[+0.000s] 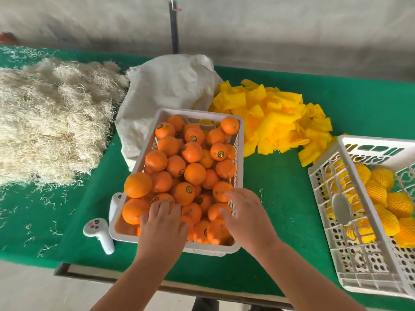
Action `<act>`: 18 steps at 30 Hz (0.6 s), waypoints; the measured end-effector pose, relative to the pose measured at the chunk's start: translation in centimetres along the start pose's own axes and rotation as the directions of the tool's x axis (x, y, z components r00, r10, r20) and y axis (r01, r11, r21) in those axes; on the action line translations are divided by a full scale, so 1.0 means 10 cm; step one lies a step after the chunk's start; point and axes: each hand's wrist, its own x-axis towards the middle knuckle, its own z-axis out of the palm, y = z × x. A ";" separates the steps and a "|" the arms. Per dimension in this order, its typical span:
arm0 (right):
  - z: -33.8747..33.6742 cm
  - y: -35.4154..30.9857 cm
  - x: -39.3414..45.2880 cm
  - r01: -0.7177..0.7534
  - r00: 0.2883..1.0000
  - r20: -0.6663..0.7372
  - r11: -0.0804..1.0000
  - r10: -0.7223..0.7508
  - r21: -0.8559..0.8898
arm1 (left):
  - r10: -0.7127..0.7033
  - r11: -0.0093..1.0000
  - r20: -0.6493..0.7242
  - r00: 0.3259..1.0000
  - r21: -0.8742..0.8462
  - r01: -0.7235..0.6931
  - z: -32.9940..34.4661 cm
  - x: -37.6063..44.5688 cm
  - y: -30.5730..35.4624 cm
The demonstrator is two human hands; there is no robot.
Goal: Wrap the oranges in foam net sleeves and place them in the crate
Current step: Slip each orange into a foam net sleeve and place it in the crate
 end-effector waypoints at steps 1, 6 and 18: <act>0.08 -0.02 0.00 0.021 1.000 0.011 0.999 -0.021 -0.024 | -0.006 1.000 -0.011 1.000 -0.028 0.005 0.01 -0.02 -0.04; 0.35 0.08 -0.09 0.076 0.995 0.075 0.994 -0.071 -0.076 | -0.019 0.988 -0.078 0.997 -0.155 0.007 0.09 -0.05 -0.10; 0.33 0.06 -0.25 0.152 0.984 0.106 0.986 -0.144 -0.074 | -0.044 0.941 -0.204 0.978 -0.338 -0.028 0.11 -0.06 0.09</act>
